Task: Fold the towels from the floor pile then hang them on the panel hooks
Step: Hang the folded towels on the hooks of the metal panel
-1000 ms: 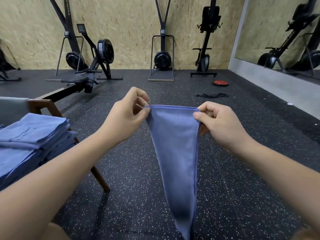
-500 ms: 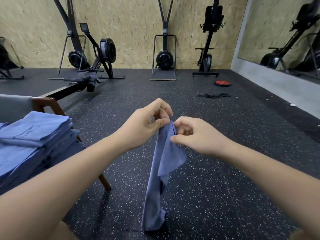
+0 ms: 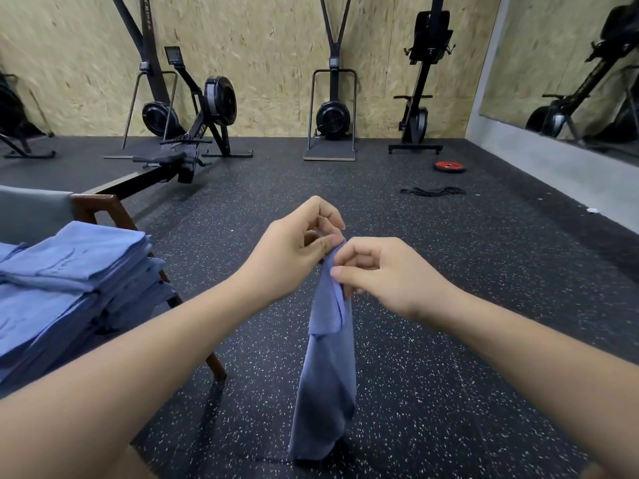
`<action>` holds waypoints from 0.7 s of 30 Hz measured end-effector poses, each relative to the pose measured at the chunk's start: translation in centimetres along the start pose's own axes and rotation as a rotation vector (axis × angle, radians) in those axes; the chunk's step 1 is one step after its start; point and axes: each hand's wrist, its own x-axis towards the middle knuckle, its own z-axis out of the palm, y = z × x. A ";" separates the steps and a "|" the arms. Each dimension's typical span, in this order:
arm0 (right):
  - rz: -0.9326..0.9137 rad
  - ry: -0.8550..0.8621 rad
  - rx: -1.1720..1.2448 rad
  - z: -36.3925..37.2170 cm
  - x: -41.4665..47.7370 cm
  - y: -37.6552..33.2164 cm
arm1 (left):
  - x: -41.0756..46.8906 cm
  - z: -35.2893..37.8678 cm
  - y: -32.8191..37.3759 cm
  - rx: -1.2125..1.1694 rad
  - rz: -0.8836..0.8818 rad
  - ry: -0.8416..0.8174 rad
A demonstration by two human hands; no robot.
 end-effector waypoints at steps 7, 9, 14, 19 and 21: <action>-0.050 0.110 0.085 -0.8 0.3 0.5 | -0.5 1.4 0.1 -0.233 -0.158 0.179; -0.036 0.158 0.107 -1.0 0.4 0.8 | -0.6 1.7 0.5 -0.296 -0.176 0.135; 0.022 0.133 0.171 -1.5 0.3 0.2 | -0.7 1.4 0.8 -0.324 -0.150 -0.042; 0.023 0.093 0.001 -2.6 0.3 0.4 | -0.6 1.0 1.5 -0.286 -0.143 -0.058; 0.026 0.084 0.056 -3.0 0.4 0.5 | -0.5 0.7 1.5 -0.278 -0.130 -0.062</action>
